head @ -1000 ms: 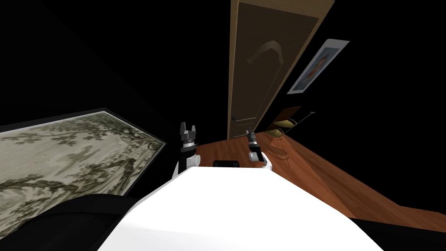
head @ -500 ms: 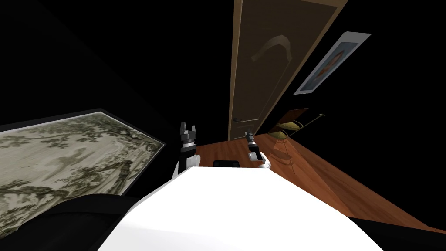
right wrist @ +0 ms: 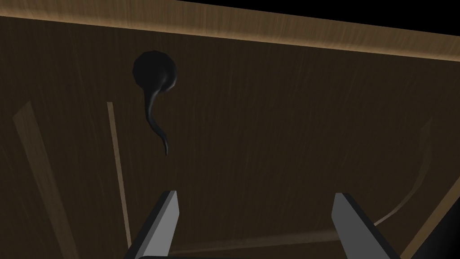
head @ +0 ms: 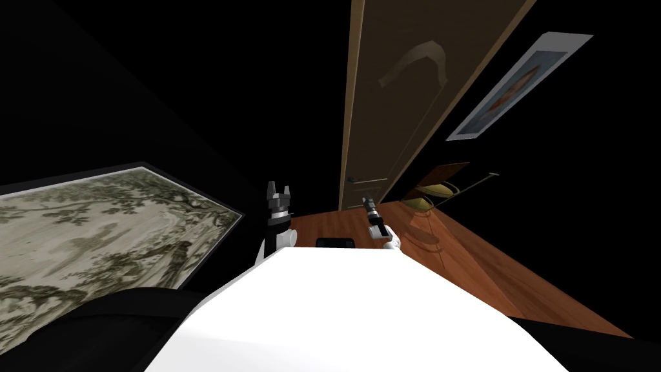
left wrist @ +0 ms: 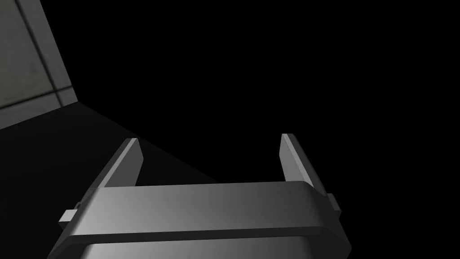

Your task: Pull the door open

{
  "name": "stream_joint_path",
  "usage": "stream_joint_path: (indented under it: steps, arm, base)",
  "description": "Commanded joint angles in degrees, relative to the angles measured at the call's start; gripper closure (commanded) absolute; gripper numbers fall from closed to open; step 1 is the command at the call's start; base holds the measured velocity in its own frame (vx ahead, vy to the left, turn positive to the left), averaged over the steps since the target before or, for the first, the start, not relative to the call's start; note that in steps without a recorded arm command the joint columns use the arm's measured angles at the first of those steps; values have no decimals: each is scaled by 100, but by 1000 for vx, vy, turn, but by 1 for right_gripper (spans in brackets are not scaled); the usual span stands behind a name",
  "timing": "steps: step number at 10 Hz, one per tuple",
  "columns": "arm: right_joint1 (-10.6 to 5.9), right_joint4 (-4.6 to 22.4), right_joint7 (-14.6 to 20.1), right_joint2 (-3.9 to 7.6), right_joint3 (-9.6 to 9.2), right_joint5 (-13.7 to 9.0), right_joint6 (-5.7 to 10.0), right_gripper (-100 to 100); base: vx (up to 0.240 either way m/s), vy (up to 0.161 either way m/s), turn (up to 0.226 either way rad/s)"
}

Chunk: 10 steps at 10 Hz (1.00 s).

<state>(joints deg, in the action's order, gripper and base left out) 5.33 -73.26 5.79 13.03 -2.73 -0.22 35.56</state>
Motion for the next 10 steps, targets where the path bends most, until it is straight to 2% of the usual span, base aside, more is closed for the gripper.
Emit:
stream_joint_path:
  steps: [1,2,9,10]
  arm:
    - [-104,286,73,54,-19,-2,44,-100]
    - [-104,290,73,54,-19,-2,44,-100]
    - [-472,1248,310,238,-93,-7,124,-100]
    - [-563,1483,368,282,-111,-8,144,-100]
  base:
    - [105,-26,50]
    - [70,-13,19]
    - [82,-26,50]
    - [125,-42,82]
